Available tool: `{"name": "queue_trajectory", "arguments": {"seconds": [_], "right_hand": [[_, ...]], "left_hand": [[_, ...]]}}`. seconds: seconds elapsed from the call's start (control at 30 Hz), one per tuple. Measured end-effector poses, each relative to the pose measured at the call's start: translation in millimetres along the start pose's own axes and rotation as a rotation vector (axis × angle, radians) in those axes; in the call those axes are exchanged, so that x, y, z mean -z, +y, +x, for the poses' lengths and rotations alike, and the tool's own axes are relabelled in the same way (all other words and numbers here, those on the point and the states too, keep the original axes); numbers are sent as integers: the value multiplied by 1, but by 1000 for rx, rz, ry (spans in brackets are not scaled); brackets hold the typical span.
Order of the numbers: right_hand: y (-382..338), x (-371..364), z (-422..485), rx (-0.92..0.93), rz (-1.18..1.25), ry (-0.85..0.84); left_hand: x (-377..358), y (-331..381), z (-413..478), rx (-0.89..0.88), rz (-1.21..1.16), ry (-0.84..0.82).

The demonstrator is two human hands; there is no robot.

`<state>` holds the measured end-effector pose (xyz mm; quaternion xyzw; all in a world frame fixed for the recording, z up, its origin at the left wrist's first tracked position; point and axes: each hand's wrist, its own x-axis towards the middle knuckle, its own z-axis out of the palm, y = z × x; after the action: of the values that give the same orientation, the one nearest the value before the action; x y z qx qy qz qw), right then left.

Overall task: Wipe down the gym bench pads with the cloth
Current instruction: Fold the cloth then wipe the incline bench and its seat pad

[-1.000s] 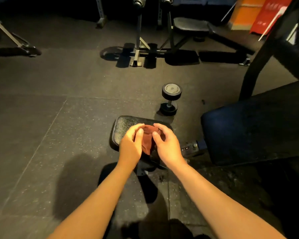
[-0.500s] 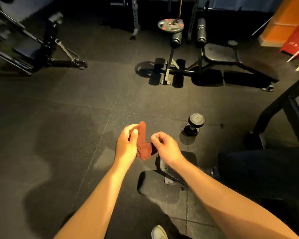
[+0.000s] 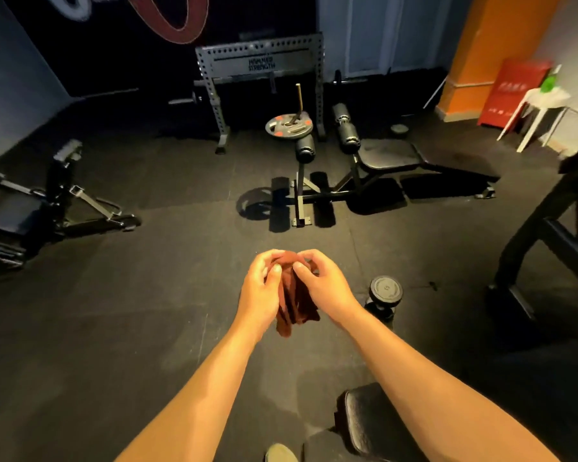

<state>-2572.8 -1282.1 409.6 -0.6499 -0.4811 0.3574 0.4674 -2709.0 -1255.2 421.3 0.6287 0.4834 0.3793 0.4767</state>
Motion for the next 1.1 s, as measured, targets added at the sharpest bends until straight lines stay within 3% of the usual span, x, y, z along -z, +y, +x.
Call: {"name": "queue_trajectory", "arguments": {"seconds": [0.17,0.33,0.47,0.53,0.67,0.87,1.1], "right_hand": [[-36,-10,84,-53,8,138],[-58,0,165,-49,-64,287],[-52,5,232,-114,-167,360],[-50,6,254,-238,-71,356],[-38,3,299,-476,390,206],[-5,28,399,-437,446,319],[50,110,526,-456,591,366]], "left_hand": [[16,5,91,57,27,-90],[14,17,176,87,-105,-336],[4,29,265,38,-96,-346],[-1,34,306,48,-140,-367],[-14,36,392,69,-191,-488],[-60,33,506,121,-239,-674],[-181,40,635,165,-258,-730]]}}
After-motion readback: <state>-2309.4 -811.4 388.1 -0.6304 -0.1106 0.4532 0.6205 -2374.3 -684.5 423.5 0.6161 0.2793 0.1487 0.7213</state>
